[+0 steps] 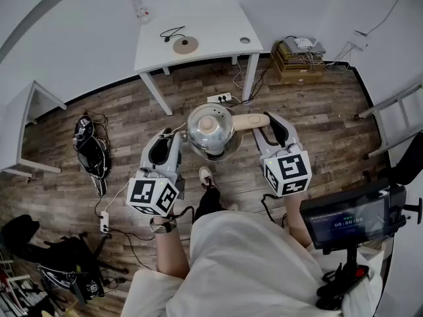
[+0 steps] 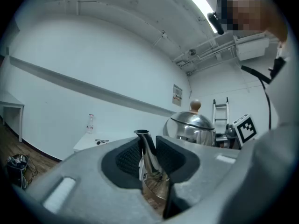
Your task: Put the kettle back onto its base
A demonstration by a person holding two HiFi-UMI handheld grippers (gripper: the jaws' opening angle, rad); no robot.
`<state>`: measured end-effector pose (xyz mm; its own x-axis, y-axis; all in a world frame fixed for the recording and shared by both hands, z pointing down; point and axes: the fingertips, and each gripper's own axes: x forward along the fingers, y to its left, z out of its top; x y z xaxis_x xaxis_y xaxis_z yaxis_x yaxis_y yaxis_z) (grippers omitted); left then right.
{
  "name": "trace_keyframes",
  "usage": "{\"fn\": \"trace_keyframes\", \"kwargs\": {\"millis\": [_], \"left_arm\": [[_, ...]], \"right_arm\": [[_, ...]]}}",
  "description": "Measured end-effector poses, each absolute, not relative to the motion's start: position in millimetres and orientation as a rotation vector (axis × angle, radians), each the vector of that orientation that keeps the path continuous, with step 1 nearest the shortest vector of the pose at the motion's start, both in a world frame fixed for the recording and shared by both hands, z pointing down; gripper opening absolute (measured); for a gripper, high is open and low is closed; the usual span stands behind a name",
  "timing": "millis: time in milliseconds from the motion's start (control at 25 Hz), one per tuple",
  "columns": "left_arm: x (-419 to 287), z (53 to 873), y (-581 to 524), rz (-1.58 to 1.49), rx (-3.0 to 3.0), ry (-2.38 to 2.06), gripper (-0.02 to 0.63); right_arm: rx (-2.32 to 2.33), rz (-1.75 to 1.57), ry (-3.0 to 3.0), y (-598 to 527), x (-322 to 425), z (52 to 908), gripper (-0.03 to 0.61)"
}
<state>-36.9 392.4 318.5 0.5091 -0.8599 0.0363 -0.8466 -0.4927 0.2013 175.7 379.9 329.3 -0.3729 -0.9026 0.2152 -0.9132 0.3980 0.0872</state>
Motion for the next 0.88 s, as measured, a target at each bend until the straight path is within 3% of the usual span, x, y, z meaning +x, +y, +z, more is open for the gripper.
{"fn": "trace_keyframes", "kwargs": {"millis": [880], "left_arm": [[-53,332,253,-0.084,2.539,-1.451,0.097]], "right_arm": [[1.597,0.12,-2.428,243,159,344,0.146]]}}
